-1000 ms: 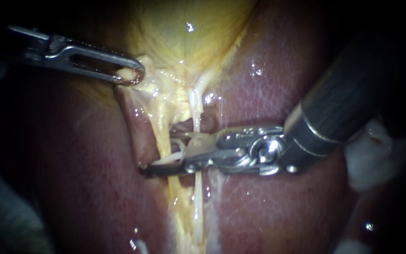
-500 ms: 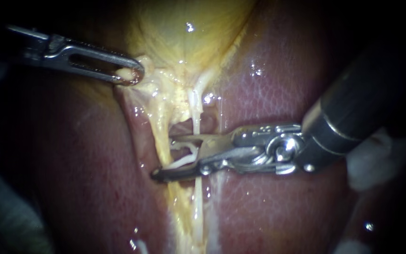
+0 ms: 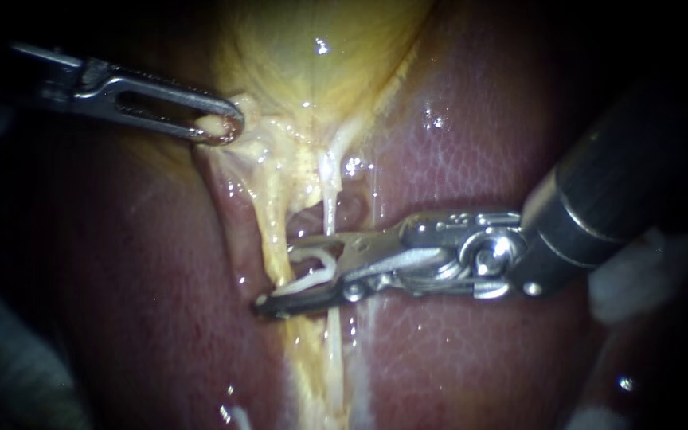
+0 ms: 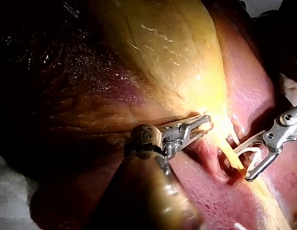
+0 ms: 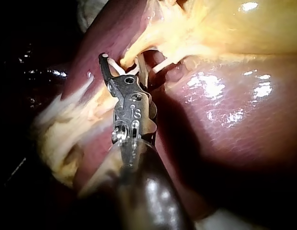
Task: Clipping first clip left tube
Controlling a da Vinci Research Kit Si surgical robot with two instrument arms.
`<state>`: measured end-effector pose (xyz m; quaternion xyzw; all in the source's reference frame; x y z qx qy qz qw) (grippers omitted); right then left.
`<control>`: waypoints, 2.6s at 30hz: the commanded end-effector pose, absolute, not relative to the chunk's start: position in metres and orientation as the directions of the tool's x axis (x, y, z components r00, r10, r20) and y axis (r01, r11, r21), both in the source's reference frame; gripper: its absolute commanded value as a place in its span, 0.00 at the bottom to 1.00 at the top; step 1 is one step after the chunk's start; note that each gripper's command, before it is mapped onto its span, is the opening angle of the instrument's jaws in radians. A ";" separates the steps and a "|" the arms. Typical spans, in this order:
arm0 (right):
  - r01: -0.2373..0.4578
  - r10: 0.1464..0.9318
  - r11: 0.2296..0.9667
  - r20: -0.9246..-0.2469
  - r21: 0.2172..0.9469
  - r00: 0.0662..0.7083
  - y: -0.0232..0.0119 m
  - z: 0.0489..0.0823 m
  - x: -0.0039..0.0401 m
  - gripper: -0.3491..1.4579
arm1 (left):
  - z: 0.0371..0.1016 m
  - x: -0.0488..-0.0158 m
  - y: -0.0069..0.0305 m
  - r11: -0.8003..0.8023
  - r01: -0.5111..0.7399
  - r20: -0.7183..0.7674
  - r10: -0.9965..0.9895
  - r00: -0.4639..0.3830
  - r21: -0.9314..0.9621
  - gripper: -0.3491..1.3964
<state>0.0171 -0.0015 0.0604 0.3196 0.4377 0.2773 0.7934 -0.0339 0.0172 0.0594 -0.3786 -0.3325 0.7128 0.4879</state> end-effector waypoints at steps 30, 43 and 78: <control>0.019 0.826 0.425 -0.396 0.905 0.400 -0.0030 0.0624 0.0172 0.47 | 0.0593 -0.0339 0.0171 -0.302 -0.444 -0.215 0.947 -0.237 -0.843 0.00; 0.120 0.853 0.337 -0.357 0.934 0.381 -0.0036 0.0645 0.0172 0.47 | 0.0593 -0.0339 0.0171 -0.302 -0.444 -0.215 0.947 -0.237 -0.843 0.00; 0.209 0.864 0.297 -0.355 0.932 0.357 -0.0052 0.0631 0.0171 0.47 | 0.0593 -0.0339 0.0171 -0.302 -0.444 -0.215 0.947 -0.237 -0.843 0.00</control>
